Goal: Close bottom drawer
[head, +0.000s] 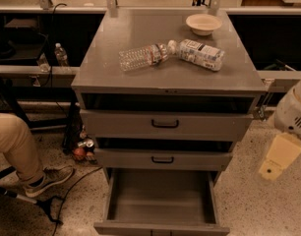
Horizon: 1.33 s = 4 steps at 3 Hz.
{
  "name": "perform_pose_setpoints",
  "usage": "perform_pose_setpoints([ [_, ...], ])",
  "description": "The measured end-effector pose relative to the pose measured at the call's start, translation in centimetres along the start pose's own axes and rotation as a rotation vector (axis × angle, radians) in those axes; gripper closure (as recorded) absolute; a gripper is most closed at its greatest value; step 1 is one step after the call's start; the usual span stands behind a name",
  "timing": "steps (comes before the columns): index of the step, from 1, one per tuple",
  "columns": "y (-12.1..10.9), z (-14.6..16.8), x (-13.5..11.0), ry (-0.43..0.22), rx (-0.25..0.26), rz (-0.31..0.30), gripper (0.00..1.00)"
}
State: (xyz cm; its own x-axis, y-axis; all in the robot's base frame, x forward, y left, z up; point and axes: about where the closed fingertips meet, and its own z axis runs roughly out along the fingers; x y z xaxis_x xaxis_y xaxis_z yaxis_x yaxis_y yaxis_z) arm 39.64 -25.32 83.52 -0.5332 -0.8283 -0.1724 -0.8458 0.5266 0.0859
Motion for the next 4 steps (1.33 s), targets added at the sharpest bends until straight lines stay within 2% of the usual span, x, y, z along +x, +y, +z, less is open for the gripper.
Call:
perform_pose_setpoints([
  [1,1.4,6.3,4.0,0.030,-0.122,0.129,0.00],
  [2,3.1,11.0,7.0,0.048,-0.211,0.240,0.00],
  [3,3.9,12.5,7.9,0.058,-0.238,0.270,0.00],
  [4,3.9,12.5,7.9,0.058,-0.238,0.270,0.00],
])
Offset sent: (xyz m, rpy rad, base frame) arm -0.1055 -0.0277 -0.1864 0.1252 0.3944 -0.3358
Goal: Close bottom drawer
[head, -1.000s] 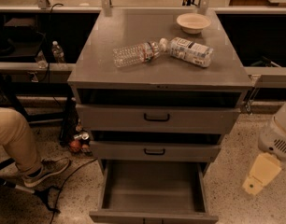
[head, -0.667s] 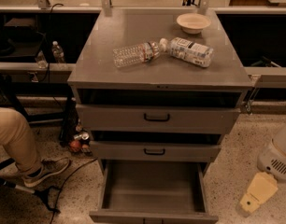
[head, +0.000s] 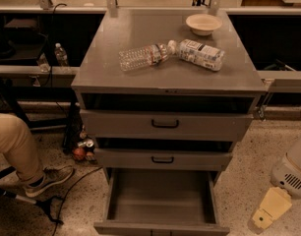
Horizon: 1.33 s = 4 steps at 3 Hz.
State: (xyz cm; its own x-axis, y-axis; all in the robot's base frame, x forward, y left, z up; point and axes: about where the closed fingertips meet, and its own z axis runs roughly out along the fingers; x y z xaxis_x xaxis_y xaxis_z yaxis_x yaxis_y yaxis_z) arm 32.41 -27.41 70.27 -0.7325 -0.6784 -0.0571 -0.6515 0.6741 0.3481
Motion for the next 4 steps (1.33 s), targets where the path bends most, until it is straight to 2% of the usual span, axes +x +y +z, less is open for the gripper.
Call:
perform_pose_setpoints([
  [1,-0.7,2.0,0.9,0.002,-0.042,0.010,0.00],
  [2,-1.9,6.6,2.5,0.008,-0.134,0.027,0.00],
  [3,-4.0,14.5,4.8,0.007,-0.277,0.066,0.00],
  [4,-5.1,19.7,6.1,-0.008,-0.368,0.082,0.00],
])
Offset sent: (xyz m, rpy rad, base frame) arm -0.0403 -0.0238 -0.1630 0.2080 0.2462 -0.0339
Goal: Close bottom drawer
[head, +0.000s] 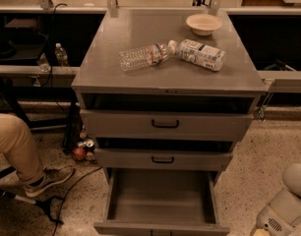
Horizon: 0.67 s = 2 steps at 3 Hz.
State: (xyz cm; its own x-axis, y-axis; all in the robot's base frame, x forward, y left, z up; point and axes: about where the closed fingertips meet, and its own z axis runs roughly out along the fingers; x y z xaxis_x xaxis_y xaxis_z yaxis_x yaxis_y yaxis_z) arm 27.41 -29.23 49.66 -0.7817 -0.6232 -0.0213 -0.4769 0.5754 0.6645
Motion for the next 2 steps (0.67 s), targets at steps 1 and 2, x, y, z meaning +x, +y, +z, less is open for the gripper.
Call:
perform_pose_setpoints([
  [1,-2.7,4.0,0.5,-0.045,-0.085,0.001,0.00],
  [2,-4.9,8.1,0.6,-0.098,-0.173,-0.001,0.00],
])
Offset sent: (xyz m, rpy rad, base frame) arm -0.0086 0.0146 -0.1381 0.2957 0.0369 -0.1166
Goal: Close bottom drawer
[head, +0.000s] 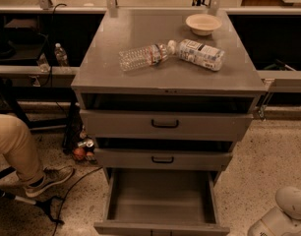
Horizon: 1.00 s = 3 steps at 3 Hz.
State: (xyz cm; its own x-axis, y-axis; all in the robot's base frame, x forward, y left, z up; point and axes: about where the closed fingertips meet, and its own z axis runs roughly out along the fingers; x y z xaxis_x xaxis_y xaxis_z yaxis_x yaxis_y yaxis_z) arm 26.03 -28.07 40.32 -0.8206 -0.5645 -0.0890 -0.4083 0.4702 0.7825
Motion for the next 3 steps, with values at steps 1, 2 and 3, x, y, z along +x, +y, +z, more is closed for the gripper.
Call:
perform_pose_setpoints([
  [1,0.0,0.0,0.0,0.000,0.001,0.000,0.00],
  [2,-2.1,1.8,0.5,0.043,-0.030,-0.002,0.00],
  [3,-4.4,3.7,1.0,0.081,-0.081,-0.005,0.00],
])
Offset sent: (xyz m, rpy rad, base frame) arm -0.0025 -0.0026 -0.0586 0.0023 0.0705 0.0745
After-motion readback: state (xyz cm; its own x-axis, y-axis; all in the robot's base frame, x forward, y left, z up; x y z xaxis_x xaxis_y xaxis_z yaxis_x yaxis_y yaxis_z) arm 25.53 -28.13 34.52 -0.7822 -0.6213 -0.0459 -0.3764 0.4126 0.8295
